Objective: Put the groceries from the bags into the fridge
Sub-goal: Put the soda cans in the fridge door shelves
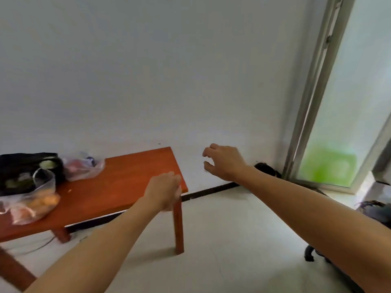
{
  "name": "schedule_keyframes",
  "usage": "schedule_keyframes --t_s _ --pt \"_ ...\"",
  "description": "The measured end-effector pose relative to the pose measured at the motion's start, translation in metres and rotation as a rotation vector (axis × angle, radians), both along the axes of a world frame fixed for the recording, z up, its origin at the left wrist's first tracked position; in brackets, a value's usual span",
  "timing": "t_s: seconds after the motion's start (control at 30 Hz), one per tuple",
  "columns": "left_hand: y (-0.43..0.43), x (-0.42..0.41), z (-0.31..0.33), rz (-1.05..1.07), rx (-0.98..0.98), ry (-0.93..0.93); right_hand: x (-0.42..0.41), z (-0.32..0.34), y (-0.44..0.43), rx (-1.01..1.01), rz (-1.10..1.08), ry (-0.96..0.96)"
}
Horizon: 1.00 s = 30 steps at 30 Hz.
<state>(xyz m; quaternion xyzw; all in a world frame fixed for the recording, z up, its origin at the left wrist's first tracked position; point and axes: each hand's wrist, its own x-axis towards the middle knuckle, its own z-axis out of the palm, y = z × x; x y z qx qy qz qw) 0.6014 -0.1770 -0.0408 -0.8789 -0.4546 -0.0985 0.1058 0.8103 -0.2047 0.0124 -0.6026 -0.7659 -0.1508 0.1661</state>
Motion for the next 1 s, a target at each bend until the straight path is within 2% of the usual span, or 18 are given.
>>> schedule_keyframes --t_s 0.27,0.43,0.67,0.87,1.0 --pt "0.05 -0.218 -0.009 0.303 -0.034 0.033 -0.211 -0.031 0.11 -0.072 0.248 -0.023" --pt "0.073 -0.309 -0.023 0.447 -0.087 0.025 -0.307 -0.044 0.157 -0.116 0.365 -0.046" --pt "0.133 -0.38 -0.056 0.542 -0.147 -0.034 -0.387 -0.075 0.249 -0.192 0.453 -0.063" --pt "0.238 -0.426 -0.074 0.588 -0.199 -0.105 -0.427 -0.109 0.357 -0.246 0.47 -0.046" --pt "0.308 -0.442 -0.077 0.58 -0.215 -0.069 -0.44 -0.13 0.429 -0.323 0.453 -0.083"
